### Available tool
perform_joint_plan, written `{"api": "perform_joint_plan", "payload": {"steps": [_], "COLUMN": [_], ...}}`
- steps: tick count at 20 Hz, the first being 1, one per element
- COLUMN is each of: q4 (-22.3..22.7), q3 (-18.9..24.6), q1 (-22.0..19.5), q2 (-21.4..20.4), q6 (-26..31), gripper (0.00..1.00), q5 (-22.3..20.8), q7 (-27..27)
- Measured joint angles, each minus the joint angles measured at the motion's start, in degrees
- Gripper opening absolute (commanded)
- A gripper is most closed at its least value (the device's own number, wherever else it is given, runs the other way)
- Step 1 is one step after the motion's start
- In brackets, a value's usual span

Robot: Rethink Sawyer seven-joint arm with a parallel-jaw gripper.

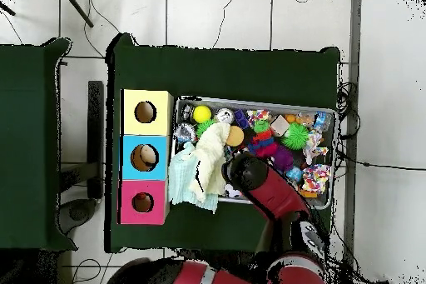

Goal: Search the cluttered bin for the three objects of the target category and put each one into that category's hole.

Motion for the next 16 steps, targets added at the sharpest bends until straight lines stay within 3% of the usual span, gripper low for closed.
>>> {"api": "perform_joint_plan", "payload": {"steps": [10, 16], "q4": [3.2, 3.3], "q3": [-1.5, -2.9], "q1": [8.0, 8.5], "q2": [-0.9, -0.4], "q6": [-1.1, -1.5], "gripper": [1.00, 1.00], "q5": [7.4, 6.5], "q7": [5.7, 7.3]}}
